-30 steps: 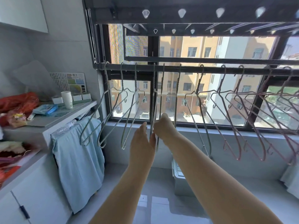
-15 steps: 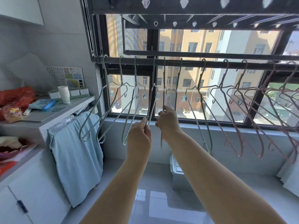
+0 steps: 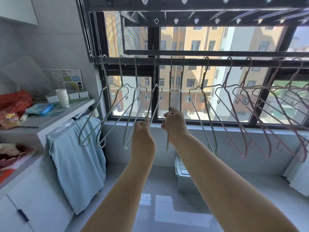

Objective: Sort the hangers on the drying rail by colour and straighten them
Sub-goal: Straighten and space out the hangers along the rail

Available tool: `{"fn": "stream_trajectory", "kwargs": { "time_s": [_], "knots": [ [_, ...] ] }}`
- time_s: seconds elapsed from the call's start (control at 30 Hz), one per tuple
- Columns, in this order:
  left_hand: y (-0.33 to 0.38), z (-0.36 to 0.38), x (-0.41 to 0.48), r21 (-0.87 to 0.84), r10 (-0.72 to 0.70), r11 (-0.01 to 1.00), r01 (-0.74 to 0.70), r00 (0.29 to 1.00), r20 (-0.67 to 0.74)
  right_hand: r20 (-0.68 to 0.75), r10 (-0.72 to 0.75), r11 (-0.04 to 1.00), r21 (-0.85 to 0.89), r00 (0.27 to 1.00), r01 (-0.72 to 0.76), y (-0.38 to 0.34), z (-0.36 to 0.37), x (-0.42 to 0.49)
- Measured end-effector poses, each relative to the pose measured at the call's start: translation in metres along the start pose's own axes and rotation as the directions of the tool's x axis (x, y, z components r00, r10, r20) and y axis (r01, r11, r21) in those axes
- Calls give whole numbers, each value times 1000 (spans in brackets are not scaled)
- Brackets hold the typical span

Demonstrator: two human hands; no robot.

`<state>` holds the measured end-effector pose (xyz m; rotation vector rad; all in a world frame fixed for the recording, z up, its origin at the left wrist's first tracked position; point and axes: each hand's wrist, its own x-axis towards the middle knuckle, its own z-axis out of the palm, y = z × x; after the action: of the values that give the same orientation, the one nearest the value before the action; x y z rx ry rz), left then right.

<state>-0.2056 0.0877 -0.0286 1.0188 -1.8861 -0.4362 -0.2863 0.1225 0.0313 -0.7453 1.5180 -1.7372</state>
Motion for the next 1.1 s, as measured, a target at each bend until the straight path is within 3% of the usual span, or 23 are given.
{"fn": "stream_trajectory", "kwargs": {
  "time_s": [0.2, 0.33, 0.4, 0.53, 0.7, 0.8, 1.0, 1.1],
  "knots": [
    [-1, -7, -1, 0, -22, 1000, 22, 1000, -5, -39, -104, 977, -190, 994, 95, 6, 1, 5],
    [-3, -10, -3, 4, -18, 1000, 18, 999, -34, 9, -214, 815, -550, 977, 183, -1, -3, -8],
    [-5, -11, -3, 23, -15, 1000, 16, 999, -52, 73, -291, 738, -618, 954, 273, -7, -9, -16],
    [-7, -13, -4, 36, -31, 999, 34, 997, -73, 52, -421, 639, -692, 906, 336, -12, -24, -20],
    [-8, -16, -5, 24, -28, 999, 30, 995, -93, 19, -188, 730, -666, 982, 153, -3, -28, -8],
    [-9, -18, -4, 16, -8, 1000, 10, 995, -100, 16, -152, 775, -619, 988, 130, 7, -22, -3],
    [-12, -19, -2, 15, 2, 1000, 0, 995, -98, -32, -327, 723, -652, 945, 228, 12, -23, -5],
    [-12, -19, -2, 14, -2, 1000, 4, 996, -84, -29, -343, 715, -656, 939, 241, 12, -27, -1]
  ]
}}
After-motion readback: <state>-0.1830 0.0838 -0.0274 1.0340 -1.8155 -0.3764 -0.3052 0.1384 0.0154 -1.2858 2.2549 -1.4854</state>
